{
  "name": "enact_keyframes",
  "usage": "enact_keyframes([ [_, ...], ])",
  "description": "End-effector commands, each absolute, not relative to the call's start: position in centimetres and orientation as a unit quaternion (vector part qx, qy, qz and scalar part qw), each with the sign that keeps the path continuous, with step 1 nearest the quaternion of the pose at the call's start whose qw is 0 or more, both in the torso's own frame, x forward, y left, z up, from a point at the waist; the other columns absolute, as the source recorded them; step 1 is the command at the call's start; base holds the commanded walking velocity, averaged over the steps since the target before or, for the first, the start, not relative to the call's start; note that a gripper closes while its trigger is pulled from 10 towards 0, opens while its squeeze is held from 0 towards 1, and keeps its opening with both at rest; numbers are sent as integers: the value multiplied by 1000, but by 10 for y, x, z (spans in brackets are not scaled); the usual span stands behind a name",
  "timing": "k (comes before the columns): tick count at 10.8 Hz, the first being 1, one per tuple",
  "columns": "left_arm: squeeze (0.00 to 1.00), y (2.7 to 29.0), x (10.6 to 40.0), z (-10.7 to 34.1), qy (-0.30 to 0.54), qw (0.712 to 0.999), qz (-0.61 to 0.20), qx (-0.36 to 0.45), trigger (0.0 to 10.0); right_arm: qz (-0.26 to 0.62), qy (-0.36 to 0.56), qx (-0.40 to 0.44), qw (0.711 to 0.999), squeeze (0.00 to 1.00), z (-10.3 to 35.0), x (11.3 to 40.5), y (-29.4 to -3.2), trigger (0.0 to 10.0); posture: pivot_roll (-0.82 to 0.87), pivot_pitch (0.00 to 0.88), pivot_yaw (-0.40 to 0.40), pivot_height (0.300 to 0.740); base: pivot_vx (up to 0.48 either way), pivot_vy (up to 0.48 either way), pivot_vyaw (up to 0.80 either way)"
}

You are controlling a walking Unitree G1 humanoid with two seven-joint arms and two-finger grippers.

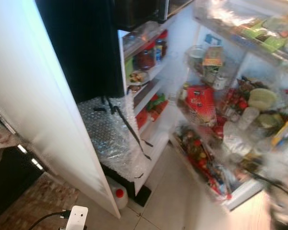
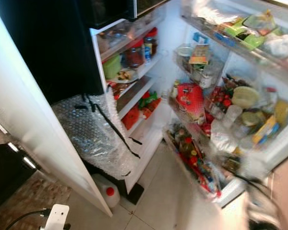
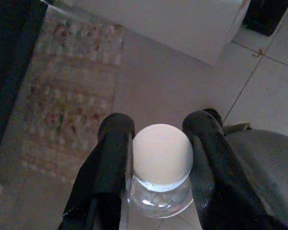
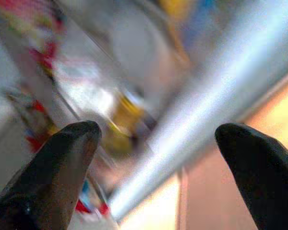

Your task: Restocking fridge

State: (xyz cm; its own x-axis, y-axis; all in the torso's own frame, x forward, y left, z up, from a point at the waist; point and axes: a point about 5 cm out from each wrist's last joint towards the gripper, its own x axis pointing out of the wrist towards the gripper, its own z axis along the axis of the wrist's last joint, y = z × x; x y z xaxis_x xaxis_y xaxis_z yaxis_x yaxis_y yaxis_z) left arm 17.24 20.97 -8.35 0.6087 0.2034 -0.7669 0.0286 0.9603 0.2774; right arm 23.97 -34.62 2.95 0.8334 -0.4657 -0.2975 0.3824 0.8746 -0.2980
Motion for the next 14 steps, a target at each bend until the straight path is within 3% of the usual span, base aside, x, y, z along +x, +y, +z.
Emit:
enact_keyframes([
  [1,0,212,172,-84,443,884,49,141,10000,-241,199,-112,943,0,26,232,-352,10000,-69,21,27,740,0,0,0],
  [4,0,213,173,-83,443,884,46,143,10000,-248,227,-105,936,0,12,224,-346,10000,-63,18,31,740,0,0,0],
  [9,0,213,171,-84,448,883,48,133,10000,-145,352,-41,924,0,-42,204,-288,10000,-66,11,29,740,0,0,0],
  [11,0,214,172,-83,445,885,51,128,10000,-56,454,7,889,0,-80,171,-233,10000,-40,2,23,740,0,0,0],
  [14,0,215,170,-84,450,883,51,127,10000,-59,476,35,877,0,-90,159,-215,10000,-43,0,27,740,0,0,0],
])
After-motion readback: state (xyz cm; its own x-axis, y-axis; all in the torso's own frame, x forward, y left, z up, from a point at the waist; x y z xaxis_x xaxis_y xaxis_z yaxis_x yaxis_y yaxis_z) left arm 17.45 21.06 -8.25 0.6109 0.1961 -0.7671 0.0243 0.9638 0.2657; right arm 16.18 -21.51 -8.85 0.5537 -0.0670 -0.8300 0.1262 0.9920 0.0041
